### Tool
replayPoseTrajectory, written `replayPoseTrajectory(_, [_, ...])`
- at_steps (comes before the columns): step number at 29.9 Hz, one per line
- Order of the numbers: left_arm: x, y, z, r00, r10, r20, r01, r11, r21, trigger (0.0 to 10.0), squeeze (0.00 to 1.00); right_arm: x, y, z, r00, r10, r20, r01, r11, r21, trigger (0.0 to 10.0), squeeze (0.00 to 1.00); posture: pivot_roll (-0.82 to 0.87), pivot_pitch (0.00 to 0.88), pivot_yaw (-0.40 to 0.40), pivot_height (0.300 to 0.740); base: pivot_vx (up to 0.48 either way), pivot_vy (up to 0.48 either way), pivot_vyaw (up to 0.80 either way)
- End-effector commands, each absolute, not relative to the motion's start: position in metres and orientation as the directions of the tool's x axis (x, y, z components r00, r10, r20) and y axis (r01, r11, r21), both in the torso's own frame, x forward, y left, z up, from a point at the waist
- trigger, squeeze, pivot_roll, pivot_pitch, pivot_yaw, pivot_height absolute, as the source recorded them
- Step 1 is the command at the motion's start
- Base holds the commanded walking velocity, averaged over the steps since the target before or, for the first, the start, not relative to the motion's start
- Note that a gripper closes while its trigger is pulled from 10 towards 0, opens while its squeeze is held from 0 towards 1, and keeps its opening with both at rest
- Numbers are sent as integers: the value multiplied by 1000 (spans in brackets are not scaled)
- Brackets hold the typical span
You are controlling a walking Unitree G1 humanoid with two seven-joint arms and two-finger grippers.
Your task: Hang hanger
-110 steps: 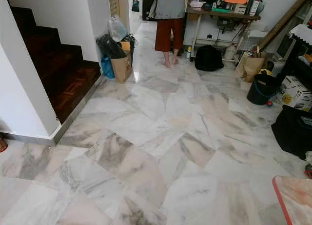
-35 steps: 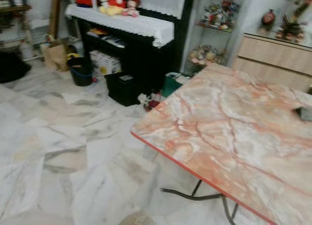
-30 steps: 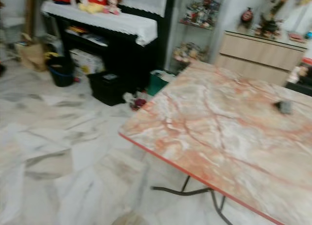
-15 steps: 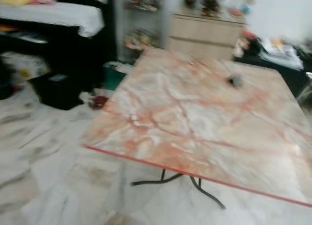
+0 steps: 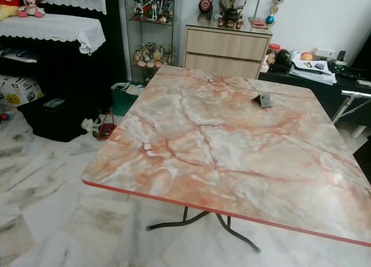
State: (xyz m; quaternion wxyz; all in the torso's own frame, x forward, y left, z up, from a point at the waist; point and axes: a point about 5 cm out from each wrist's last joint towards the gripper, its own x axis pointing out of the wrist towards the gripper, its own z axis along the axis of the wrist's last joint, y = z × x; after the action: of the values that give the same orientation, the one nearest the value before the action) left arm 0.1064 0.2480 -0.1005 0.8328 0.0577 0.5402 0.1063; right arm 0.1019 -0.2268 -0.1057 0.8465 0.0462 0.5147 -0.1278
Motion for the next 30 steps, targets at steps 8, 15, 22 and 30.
replayPoseTrajectory(8, [114, 242, -95, 562, 134, -816, -141, 988, 65, 10000, 0, 215, -144, -70, 653, 54, -755, 207, 947, 247, 10000, 0, 222, 30, -56, 740, 0, -480, 0])
replayPoseTrajectory(15, [119, 240, -94, 563, 130, -816, -135, 989, 65, 10000, 0, 215, -144, -70, 655, 53, -754, 211, 945, 250, 10000, 0, 217, 36, -58, 740, 0, -480, 0])
replayPoseTrajectory(22, [120, 239, -94, 565, 127, -815, -130, 989, 64, 10000, 0, 216, -145, -70, 658, 50, -751, 220, 941, 256, 10000, 0, 210, 40, -57, 740, 0, -480, -223])
replayPoseTrajectory(30, [121, 239, -94, 565, 124, -816, -127, 990, 62, 10000, 0, 216, -145, -69, 668, 41, -743, 226, 940, 255, 10000, 0, 208, 38, -56, 740, 0, -480, -84])
